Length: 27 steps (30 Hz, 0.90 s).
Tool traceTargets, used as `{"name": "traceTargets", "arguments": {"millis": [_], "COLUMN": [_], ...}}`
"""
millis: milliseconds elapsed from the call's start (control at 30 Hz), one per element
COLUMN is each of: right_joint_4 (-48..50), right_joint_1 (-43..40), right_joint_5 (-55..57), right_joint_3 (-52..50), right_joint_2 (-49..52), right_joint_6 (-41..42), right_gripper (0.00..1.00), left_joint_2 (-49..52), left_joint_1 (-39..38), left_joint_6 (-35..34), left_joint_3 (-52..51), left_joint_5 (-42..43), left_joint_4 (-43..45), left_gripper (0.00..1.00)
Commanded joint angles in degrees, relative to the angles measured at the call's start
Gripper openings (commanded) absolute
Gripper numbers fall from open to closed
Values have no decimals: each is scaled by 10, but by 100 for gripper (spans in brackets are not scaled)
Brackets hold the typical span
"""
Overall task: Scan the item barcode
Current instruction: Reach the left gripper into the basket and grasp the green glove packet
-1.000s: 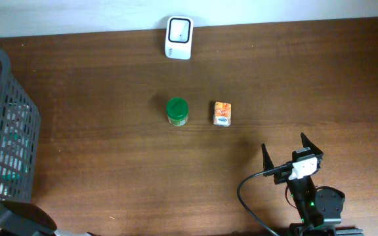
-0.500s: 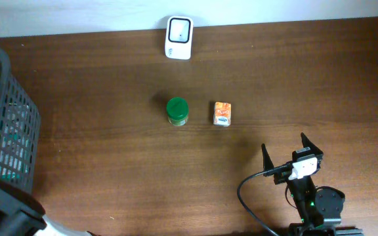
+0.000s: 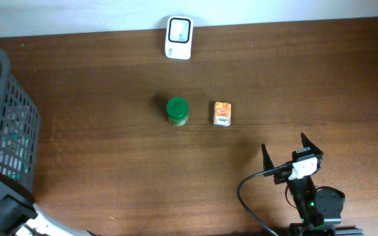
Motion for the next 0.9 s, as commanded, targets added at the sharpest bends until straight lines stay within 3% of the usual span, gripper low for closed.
{"name": "traceTargets", "arguments": {"millis": [0,300,400,667,733,767,867], "right_joint_4": [-3,-2,-3,-3,-3,-2,-3], "right_joint_1": [3,3,3,3,3,3,3], "right_joint_5": [-5,-5,-5,-5,-5,-5,-5], "right_joint_3": [-3,-3,-3,-3,-3,-3,-3], "right_joint_2": [-4,-4,-4,-4,-4,-4,-4], "right_joint_6": [2,2,2,2,2,2,2], "right_gripper": [98,98,98,98,98,98,98], "left_joint_2": [14,46,62,64,64,64,53], "left_joint_1": [5,7,7,7,7,7,7], "left_joint_6": [40,43,43,43,41,40,11], "left_joint_3": [-2,-2,-2,-2,-2,-2,0], "left_joint_5": [-3,-2,2,57,65,65,65], "left_joint_4": [16,18,6,-25,-30,-33,-38], "left_gripper": [82,82,78,45,26,3,0]}}
